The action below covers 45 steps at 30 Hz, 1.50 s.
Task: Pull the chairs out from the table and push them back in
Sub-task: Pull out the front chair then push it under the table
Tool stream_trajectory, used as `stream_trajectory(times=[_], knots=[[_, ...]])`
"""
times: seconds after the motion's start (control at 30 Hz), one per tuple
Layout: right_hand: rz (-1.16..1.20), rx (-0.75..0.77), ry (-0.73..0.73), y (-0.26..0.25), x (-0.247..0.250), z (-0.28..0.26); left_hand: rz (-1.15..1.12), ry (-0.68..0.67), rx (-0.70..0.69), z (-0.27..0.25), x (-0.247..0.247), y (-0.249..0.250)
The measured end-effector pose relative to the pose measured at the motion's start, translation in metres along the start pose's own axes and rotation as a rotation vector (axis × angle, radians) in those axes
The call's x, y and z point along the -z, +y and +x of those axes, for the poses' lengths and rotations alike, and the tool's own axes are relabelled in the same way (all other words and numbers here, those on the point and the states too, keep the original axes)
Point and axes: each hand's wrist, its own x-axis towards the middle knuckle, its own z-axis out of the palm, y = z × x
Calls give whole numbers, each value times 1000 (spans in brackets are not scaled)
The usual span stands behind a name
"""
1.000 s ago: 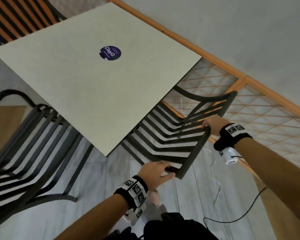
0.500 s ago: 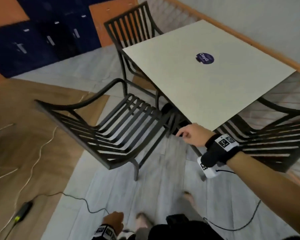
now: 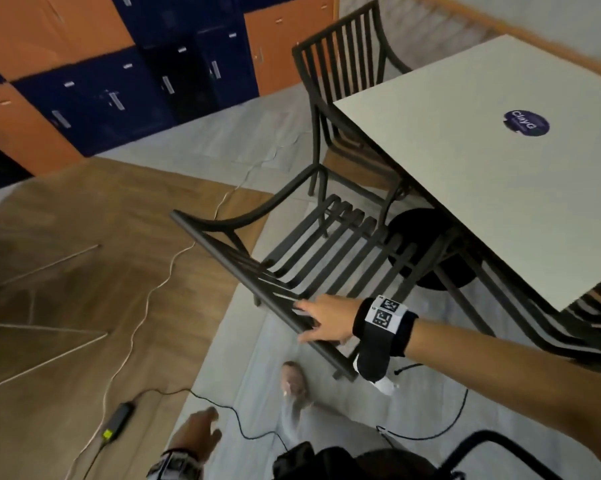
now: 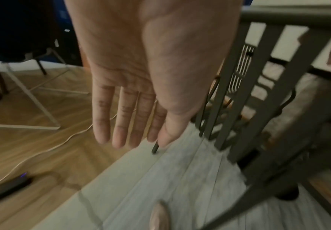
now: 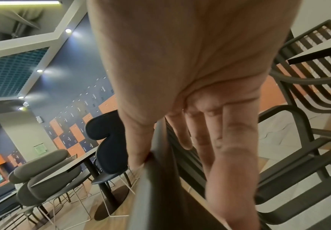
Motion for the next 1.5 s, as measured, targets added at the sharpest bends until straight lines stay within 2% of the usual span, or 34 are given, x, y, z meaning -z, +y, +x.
stream_trajectory(times=[0.07,0.17,0.23,0.3,0.33,0.5,0.57,0.67,0.7,0.8,0.97,1.27,1.5], knots=[[-16,-9,-24,-8,4,16,-40,191,-37,28,67,9],[-76,-46,0,-16,3,31,37,427,-124,47,171,37],[-72,-65,0,-19,0,36,111,602,-241,53,225,55],[-61,-103,-7,-23,-2,38,203,677,-364,60,263,66],[-57,-125,-4,-23,-4,39,277,673,-426,67,276,70],[-46,-244,79,-25,-18,41,703,448,-675,124,309,74],[-48,-334,144,-32,-25,42,782,460,-818,144,316,70],[94,-513,270,-45,-42,42,859,484,-1021,160,329,73],[136,-596,331,-51,-48,44,864,431,-1058,161,334,76],[192,-864,523,-72,-58,55,894,222,-1074,166,346,80],[267,-1102,555,-103,-53,75,926,114,-1152,171,364,74],[305,-1185,622,-181,-78,125,1074,122,-1262,185,399,44],[267,-1243,609,-208,-87,148,1189,146,-1313,196,411,38]])
